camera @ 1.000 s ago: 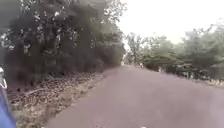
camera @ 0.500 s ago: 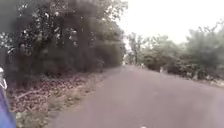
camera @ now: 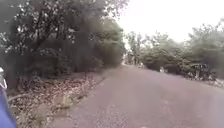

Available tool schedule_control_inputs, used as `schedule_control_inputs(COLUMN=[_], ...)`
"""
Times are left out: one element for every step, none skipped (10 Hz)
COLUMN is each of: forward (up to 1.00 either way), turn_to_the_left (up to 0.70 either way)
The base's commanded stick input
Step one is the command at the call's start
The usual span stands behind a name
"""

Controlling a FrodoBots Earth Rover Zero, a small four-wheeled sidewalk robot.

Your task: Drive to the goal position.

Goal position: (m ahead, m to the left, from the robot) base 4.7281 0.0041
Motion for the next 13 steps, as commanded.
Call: schedule_control_inputs(forward=[0.70, 0.70, 0.70, 0.70, 0.70, 0.70, 0.70, 0.70, 0.70, 0.70, 0.70, 0.70, 0.70], turn_to_the_left=[-0.01, -0.01, -0.01, -0.01, -0.01, -0.01, -0.01, -0.01, -0.01, -0.01, -0.01, -0.29, -0.29])
